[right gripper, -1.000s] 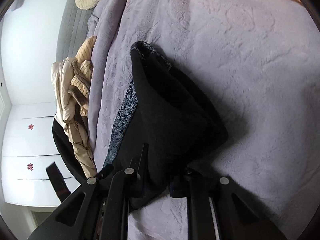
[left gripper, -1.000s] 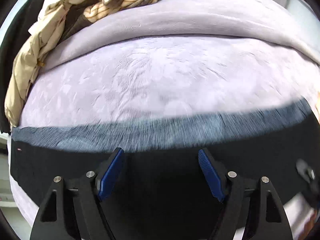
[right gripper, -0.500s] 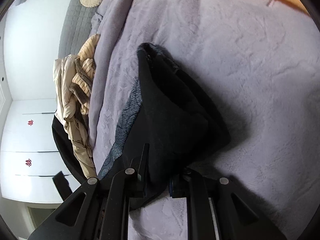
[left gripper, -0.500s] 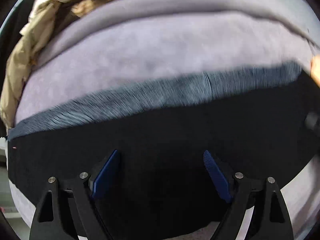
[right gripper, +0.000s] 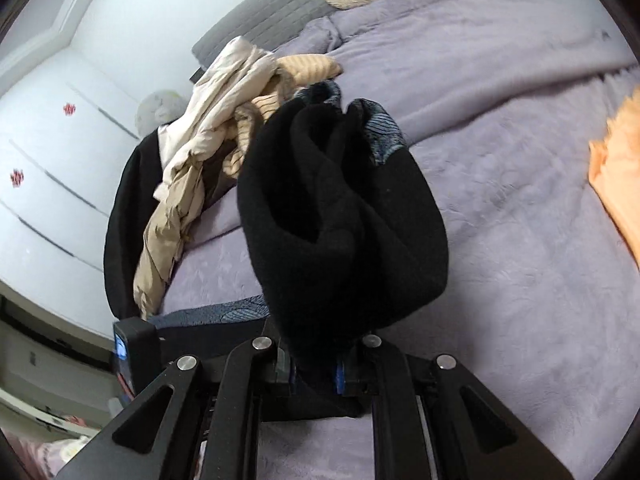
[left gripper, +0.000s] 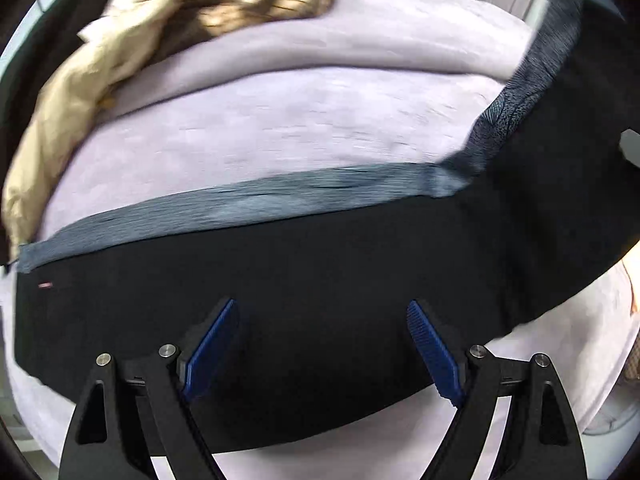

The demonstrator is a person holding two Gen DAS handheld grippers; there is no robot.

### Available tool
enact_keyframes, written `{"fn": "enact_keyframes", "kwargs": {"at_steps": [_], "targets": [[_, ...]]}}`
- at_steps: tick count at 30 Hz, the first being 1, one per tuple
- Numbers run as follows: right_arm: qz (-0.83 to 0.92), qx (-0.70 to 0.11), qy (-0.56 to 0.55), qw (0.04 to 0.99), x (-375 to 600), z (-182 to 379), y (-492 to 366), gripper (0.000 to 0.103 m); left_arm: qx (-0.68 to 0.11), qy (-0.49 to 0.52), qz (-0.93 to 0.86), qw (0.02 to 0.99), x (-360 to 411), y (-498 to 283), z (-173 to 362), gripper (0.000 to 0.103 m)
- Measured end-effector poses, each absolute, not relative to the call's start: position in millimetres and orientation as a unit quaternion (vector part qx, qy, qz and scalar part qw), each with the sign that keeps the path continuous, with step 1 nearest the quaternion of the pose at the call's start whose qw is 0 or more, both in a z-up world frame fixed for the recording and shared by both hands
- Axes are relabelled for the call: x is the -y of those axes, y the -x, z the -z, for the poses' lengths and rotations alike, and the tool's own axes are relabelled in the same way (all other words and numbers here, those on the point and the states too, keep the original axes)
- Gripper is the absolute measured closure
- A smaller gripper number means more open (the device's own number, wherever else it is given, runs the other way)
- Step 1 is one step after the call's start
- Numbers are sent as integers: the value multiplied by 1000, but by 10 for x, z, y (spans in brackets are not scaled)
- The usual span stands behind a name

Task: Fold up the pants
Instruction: 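Lift the hem end with the right gripper and fold it toward the waistband, then lower the hem end onto the waistband and open the right gripper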

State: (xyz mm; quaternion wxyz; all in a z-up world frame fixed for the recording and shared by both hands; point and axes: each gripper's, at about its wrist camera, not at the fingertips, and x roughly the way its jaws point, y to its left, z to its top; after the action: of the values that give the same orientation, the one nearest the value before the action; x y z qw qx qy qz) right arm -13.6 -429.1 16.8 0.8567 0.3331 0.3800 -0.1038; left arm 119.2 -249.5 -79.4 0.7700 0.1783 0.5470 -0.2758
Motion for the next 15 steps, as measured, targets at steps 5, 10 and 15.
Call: {"fn": "enact_keyframes", "kwargs": {"at_steps": [5,10,15], "targets": [[77,-439,-242,862,3310,-140,-497,89,-555,-141,221,790,1666,-1631,708,16],[76,-529,-122,836,2273,496,-1079,85,-578,-127,171,787,985,-2058,839,16],[152,-570,53,806,1558,985,-1246,71,-580,-134,154,789,669,-2249,902,16]]}}
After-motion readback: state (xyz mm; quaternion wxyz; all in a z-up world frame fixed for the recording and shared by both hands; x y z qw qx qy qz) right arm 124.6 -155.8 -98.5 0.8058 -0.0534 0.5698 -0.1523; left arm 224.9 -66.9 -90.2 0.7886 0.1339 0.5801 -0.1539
